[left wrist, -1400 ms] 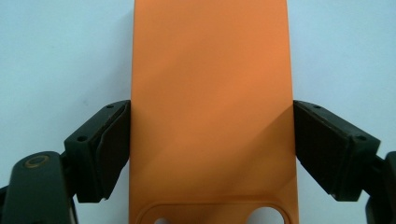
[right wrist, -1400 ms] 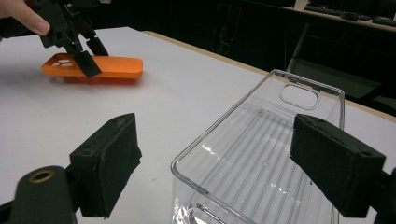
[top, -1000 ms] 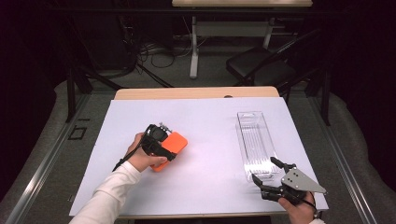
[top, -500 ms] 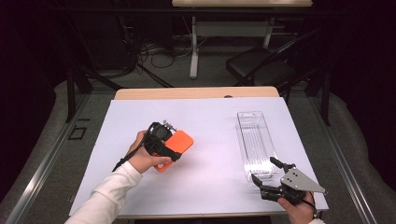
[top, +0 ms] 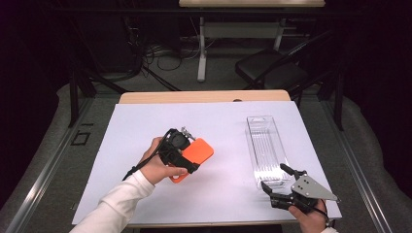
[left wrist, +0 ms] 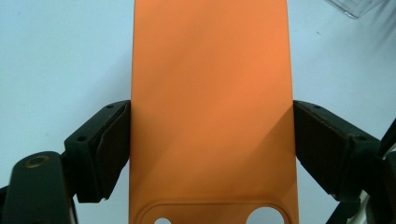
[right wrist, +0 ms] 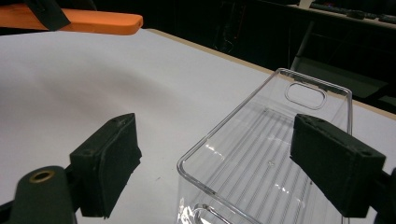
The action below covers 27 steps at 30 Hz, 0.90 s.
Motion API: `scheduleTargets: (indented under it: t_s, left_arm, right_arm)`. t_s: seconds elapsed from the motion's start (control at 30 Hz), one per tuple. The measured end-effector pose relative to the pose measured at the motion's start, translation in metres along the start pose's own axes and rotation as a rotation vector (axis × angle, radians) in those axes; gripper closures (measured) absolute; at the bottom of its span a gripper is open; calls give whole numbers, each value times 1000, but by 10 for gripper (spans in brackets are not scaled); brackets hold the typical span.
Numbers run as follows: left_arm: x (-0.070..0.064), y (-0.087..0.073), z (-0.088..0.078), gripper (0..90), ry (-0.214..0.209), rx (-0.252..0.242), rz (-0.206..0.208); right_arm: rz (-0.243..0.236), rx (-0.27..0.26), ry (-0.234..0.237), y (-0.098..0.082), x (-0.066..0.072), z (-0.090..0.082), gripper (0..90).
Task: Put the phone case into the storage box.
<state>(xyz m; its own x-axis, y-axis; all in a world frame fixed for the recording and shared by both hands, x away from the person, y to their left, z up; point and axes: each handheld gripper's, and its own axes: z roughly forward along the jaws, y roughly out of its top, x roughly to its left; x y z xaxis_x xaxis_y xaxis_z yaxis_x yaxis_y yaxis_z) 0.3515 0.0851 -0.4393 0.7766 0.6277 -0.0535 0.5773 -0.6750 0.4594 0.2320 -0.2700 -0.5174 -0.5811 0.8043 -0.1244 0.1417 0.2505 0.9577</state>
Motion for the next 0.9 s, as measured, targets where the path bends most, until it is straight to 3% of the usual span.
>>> scheduleTargets:
  t_s: [0.27,0.47,0.57,0.63,0.83,0.9]
  left_arm:
    - [-10,4,-6,161,-4,-1,30]
    - [-11,6,-9,161,-11,2,39]
    - [-11,6,-9,161,-14,0,36]
    - [-11,6,-10,161,-12,0,35]
    - [-11,7,-13,162,-13,10,40]
    - [-11,8,-15,162,-18,5,39]
  right_arm:
    - [-40,29,18,5,4,2,146]
    - [-29,46,53,17,6,3,146]
    - [-51,49,57,25,7,5,147]
    - [-81,67,57,31,7,7,147]
    - [-259,72,45,55,13,9,147]
    - [-305,76,71,64,15,11,148]
